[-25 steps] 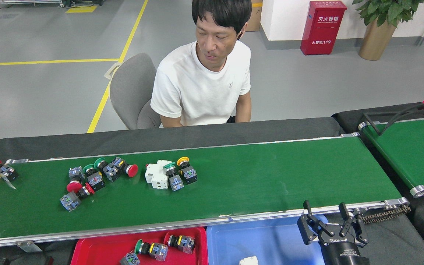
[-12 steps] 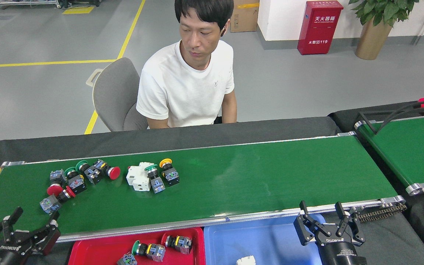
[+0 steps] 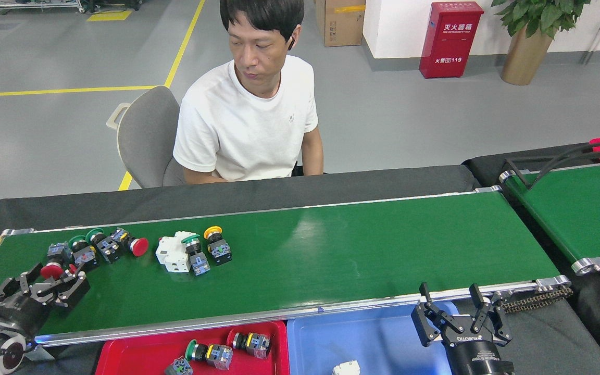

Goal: Pick switch part from conveyor to tray

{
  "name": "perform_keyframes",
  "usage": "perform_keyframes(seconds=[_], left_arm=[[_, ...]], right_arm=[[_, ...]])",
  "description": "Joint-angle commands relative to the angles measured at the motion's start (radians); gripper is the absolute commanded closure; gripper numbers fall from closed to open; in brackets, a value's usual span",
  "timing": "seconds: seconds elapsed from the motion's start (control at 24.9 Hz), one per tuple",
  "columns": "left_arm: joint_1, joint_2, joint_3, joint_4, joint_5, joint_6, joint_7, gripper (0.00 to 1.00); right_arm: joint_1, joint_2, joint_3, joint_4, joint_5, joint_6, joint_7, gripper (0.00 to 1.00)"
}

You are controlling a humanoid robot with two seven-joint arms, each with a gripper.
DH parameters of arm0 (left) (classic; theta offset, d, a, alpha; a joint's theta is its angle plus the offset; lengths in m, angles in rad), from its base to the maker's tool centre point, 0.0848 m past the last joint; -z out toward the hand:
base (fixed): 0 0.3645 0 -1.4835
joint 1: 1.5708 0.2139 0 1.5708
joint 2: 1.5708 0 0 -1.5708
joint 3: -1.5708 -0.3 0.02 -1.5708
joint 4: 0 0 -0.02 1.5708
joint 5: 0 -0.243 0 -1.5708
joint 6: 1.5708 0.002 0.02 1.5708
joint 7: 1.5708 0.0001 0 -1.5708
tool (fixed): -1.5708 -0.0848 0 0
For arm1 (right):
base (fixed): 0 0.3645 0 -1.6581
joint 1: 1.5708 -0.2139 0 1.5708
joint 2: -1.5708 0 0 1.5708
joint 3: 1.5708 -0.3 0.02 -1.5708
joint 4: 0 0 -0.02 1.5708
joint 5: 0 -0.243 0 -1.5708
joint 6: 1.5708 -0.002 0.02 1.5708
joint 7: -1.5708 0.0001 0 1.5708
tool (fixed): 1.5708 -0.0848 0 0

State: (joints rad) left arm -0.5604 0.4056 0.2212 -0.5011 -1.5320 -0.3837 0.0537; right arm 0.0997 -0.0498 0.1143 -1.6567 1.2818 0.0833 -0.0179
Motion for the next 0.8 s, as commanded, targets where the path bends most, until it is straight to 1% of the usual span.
perform_keyframes(seconds=[0.0, 0.04, 0.08, 0.12, 0.16, 0.2, 0.32, 0.44, 0.52, 0.6, 0.64, 0.76], left_arm=[[-0.038, 0.004, -0.017, 0.055, 0.003, 0.1, 0.041, 0.03], [-0.038, -0.001, -0.02, 0.055, 0.003, 0.109, 0.058, 0.14], [-0.038, -0.002, -0.023, 0.055, 0.001, 0.109, 0.071, 0.47], [-0.038, -0.002, -0.023, 0.055, 0.001, 0.101, 0.071, 0.83], [-0.038, -0.002, -0.023, 0.055, 0.003, 0.1, 0.071, 0.96], [-0.038, -0.002, -0.023, 0.053, 0.006, 0.098, 0.072, 0.99], [-0.038, 0.007, -0.023, 0.029, 0.042, 0.098, 0.072, 1.0], [0.0, 0.007, -0.023, -0.068, 0.087, 0.066, 0.066, 1.0], [0.065, 0.002, -0.013, -0.192, 0.11, 0.025, 0.058, 1.0], [0.162, 0.002, -0.01, -0.333, 0.159, 0.014, 0.048, 1.0], [0.226, 0.004, -0.01, -0.425, 0.204, 0.005, 0.032, 1.0], [0.435, 0.01, -0.003, -0.711, 0.335, -0.077, -0.005, 1.0]], right_arm=[[-0.017, -0.001, 0.004, -0.009, 0.001, -0.002, -0.01, 0.02], [-0.018, -0.001, 0.01, -0.009, 0.002, -0.002, -0.008, 0.02], [-0.02, -0.002, 0.013, -0.009, 0.004, -0.002, -0.008, 0.02], [-0.02, -0.002, 0.013, -0.006, 0.004, -0.002, -0.008, 0.02], [-0.02, -0.002, 0.013, -0.005, 0.004, -0.002, -0.008, 0.02], [-0.021, -0.002, 0.013, -0.005, 0.004, -0.002, -0.008, 0.02], [-0.02, -0.004, 0.013, -0.005, 0.004, -0.002, -0.008, 0.02], [-0.017, -0.004, 0.013, -0.005, 0.004, -0.002, -0.008, 0.02], [-0.012, -0.004, 0.013, -0.006, 0.004, -0.002, -0.008, 0.02], [-0.011, -0.004, 0.013, -0.006, 0.004, -0.002, -0.008, 0.02], [-0.009, -0.005, 0.013, -0.006, 0.004, -0.002, -0.008, 0.02], [-0.008, -0.004, 0.013, -0.006, 0.004, -0.002, -0.01, 0.02]])
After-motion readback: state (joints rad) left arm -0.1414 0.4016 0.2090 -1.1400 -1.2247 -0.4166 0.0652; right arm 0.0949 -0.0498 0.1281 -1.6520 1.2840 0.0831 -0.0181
